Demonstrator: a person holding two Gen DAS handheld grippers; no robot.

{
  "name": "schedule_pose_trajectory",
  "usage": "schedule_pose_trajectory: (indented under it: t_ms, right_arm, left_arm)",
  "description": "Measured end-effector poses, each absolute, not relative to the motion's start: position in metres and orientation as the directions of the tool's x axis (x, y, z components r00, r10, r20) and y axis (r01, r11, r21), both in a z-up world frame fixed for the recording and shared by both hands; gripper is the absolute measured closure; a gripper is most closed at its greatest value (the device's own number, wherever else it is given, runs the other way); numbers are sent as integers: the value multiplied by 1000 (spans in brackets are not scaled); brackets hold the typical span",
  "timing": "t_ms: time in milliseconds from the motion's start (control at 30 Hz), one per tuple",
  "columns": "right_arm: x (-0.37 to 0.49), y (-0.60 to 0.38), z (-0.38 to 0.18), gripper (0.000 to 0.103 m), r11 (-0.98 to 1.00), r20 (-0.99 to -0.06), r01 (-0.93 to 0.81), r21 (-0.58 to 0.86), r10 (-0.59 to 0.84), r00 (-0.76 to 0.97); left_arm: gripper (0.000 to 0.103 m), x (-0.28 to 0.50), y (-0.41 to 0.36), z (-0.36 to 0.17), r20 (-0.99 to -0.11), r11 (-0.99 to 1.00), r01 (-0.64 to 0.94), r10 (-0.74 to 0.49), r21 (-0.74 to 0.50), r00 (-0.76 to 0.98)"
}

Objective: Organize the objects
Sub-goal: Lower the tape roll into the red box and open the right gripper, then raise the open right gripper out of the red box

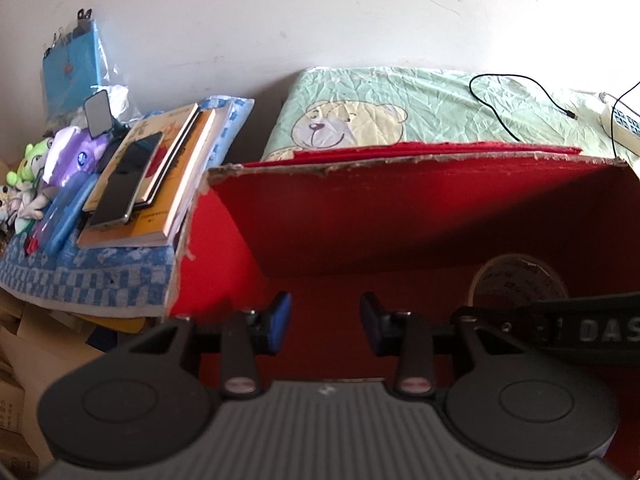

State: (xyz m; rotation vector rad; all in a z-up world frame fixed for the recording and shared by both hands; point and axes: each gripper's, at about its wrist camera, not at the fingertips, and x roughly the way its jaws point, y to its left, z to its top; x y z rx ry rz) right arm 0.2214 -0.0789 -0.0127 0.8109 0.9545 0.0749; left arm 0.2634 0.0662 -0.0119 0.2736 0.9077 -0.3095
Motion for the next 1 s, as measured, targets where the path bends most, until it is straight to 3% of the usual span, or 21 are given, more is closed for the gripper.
schedule_pose_trajectory:
  t_ms: [100, 233, 400, 667, 1000]
  right_arm:
    - [223, -79, -19, 79, 694, -704, 301, 654, 414, 577]
    - [227, -80, -25, 80, 686, -719, 326, 651, 417, 556]
    - [222, -71, -9, 78, 794, -779, 365, 486, 205, 593]
    - [212, -77, -10, 79, 758, -799, 481, 440, 86, 596]
    - [208, -72, 0, 78, 821, -781, 408, 399, 71, 621]
  left_arm:
    - [59, 265, 73, -10, -801, 932, 359, -177, 51, 572]
    - [60, 264, 72, -9, -793, 935, 349, -170, 57, 585]
    - [52, 261, 67, -9, -783, 926, 366, -156, 96, 602]
    - [47, 260, 63, -9, -784, 915, 383, -144, 127, 604]
    - [45, 258, 61, -10, -785, 910, 389, -132, 147, 606]
